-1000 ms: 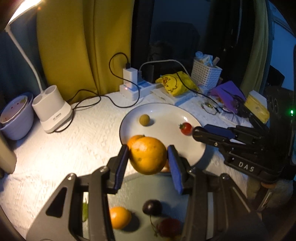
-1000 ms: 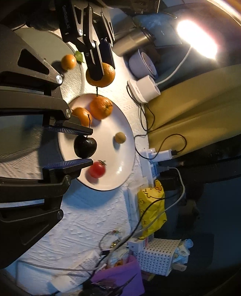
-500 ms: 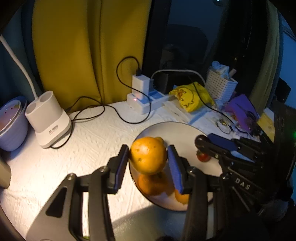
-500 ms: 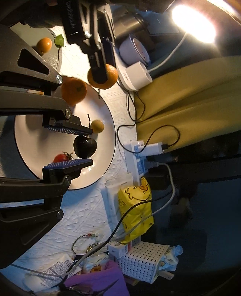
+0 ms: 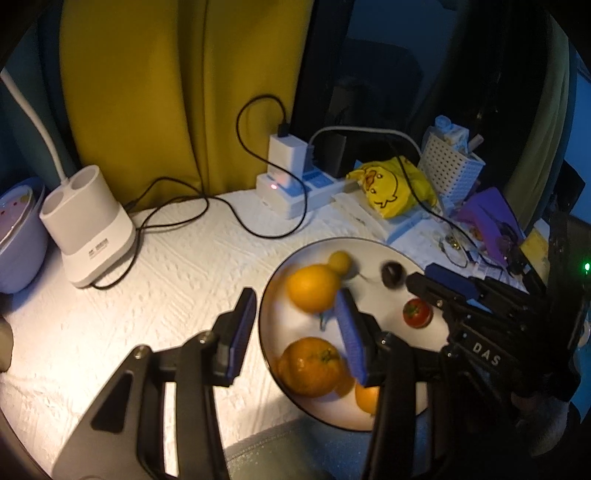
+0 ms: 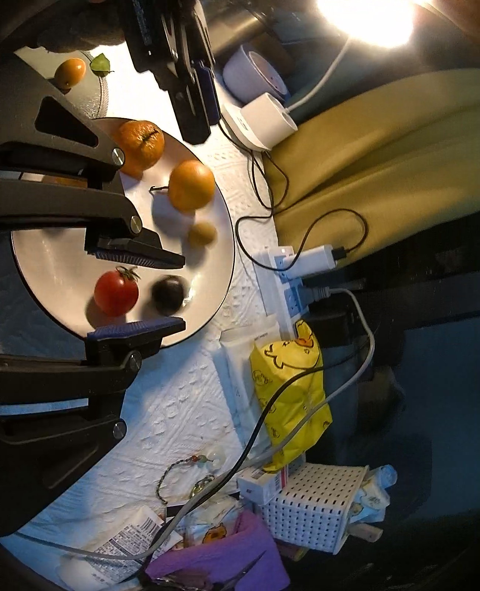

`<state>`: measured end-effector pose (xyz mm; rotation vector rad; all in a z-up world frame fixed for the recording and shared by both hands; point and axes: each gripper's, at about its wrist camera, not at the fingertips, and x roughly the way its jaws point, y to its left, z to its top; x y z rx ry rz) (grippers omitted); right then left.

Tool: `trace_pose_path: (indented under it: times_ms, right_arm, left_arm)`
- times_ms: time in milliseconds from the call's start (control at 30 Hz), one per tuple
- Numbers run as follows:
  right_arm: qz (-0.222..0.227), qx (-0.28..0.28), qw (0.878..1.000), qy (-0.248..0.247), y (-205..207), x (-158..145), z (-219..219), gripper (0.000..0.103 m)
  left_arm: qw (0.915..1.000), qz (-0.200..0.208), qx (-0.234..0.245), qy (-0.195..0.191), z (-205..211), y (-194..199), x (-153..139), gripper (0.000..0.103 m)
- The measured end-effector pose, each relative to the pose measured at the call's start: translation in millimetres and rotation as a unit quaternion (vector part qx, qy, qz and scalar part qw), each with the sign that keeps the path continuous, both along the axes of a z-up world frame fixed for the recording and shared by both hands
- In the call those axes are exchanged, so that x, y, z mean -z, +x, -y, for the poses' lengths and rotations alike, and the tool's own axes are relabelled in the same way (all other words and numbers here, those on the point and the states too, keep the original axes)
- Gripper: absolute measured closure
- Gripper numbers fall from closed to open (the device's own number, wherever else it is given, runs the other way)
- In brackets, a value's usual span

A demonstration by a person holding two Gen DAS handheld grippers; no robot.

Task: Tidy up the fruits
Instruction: 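Carry the orange and dark tomato over the white bowl and open both grippers, then move both open grippers back over the fruit tray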

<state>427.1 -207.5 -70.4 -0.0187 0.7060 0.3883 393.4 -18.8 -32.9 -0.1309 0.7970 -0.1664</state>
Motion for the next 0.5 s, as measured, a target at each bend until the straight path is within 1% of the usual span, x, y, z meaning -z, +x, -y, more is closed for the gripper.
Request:
trace_pose_path:
  times_ms: [33, 500]
  right_arm:
    - [0.001, 0.001, 1.0, 0.002, -0.8, -1.0, 1.2, 0.069]
    - [0.012, -0.005, 1.0, 0.008, -37.2, -18.2, -5.9, 0.069]
  left_arm:
    - [1.0, 0.001, -0.001, -0.001, -0.8, -1.8, -1.5, 0.057]
    - [0.9995, 0.031, -0.001, -0.004, -11.2, -48.1, -24.8, 0.057]
